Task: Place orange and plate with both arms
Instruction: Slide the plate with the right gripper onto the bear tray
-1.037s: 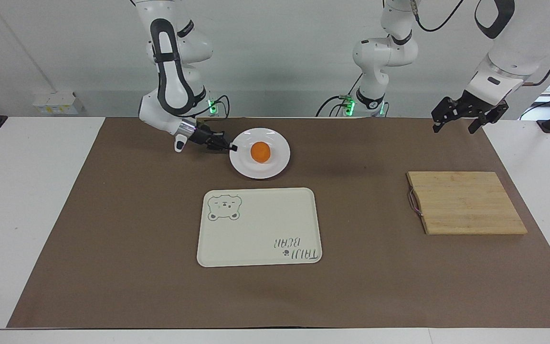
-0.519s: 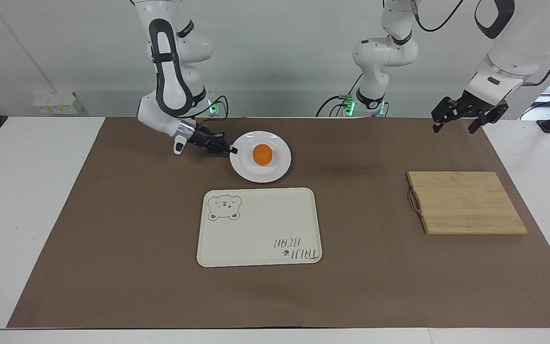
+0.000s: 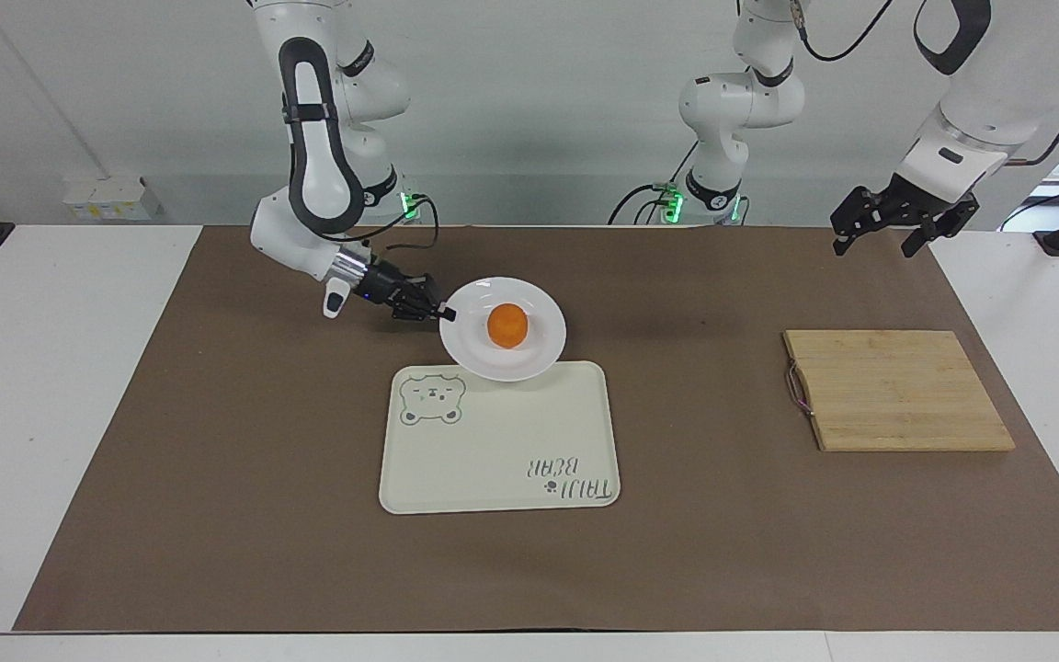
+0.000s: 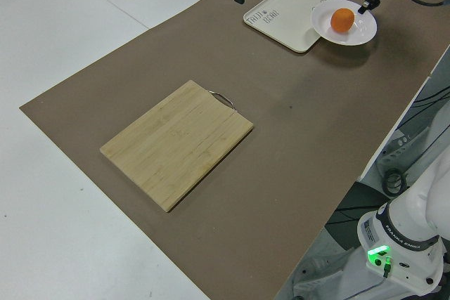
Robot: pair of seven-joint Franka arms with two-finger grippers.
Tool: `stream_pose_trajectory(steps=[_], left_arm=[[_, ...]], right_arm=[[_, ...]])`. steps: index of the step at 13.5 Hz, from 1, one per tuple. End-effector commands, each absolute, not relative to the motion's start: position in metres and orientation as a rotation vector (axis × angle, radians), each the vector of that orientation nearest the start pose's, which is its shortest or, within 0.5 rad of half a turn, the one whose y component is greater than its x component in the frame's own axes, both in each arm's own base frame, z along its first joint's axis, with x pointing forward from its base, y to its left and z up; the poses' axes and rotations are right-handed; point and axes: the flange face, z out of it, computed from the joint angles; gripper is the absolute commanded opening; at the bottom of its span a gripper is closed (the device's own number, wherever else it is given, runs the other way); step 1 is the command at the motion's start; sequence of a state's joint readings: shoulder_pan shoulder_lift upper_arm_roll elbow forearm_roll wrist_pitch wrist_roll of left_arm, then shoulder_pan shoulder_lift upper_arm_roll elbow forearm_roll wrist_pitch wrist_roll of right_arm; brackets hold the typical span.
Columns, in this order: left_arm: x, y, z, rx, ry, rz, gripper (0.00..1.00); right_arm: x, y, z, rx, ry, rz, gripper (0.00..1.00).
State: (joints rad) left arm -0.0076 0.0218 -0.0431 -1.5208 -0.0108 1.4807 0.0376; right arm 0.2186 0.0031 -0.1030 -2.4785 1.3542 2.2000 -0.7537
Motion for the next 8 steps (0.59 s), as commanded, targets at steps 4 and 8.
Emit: stream_pose_trajectory(steps=[4,8], left_arm=[[0.549,-0.027,0.631,-3.132,0.149,0.111,1.0],[0.549,-0.027,0.631,-3.132,0.149,0.111,1.0]], right_arm=[[0.534,0.074,0.286,-2.1,0.269,-0.082,0.0],[0.586,0.074,0.299,-2.077,0.325,-0.101,0.0]])
